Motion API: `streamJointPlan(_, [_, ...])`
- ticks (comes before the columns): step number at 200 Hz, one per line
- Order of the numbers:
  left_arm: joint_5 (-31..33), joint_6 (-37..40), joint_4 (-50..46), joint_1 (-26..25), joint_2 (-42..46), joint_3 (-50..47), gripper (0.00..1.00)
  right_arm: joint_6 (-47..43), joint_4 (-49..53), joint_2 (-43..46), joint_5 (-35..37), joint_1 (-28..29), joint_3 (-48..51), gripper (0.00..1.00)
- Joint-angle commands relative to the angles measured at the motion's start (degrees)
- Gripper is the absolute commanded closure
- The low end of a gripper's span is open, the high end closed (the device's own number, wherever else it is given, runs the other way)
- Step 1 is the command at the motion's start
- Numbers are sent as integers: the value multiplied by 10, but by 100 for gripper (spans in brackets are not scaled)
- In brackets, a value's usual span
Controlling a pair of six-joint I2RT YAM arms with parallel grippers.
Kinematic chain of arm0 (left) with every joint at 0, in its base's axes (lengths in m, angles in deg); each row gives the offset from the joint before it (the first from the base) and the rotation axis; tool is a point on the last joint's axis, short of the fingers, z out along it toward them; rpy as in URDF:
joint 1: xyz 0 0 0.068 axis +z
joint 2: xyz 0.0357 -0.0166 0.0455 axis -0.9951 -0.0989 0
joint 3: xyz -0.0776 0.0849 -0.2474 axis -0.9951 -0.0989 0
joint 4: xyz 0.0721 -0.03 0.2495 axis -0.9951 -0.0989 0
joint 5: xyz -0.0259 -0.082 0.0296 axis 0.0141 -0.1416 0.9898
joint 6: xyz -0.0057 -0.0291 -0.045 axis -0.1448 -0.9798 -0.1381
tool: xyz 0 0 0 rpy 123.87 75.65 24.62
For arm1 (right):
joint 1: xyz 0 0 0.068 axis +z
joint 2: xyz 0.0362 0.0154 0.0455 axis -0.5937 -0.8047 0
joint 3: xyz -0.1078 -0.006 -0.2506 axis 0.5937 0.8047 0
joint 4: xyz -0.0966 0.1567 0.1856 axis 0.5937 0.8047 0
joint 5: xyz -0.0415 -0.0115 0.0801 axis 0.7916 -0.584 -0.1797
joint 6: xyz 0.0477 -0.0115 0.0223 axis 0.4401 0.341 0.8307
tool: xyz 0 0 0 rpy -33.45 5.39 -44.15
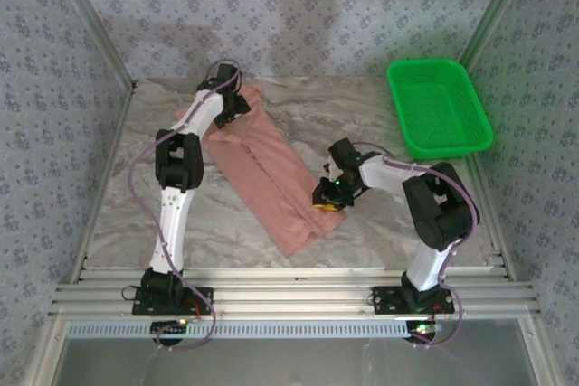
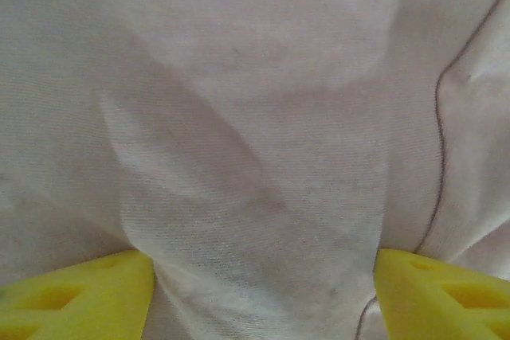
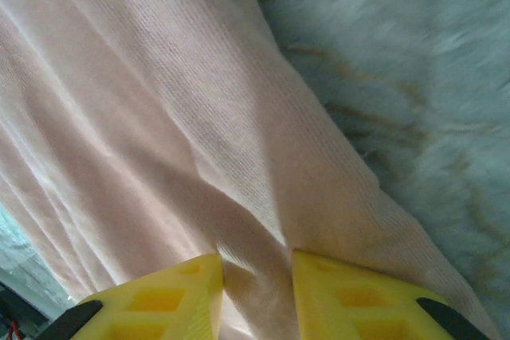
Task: Fold and stack the t-shirts
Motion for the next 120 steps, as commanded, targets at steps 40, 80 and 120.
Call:
streamJointPlan(40, [-88, 8, -73, -6, -170, 216, 27, 153, -8, 38, 16, 76, 66, 68])
streamJointPlan(80, [-186, -49, 58, -22, -204, 214, 27, 244, -54, 41, 34, 115, 72, 68])
streamJointPlan(120, [-225, -93, 128, -39, -240, 244, 27, 347, -113, 38, 62, 160, 80, 68])
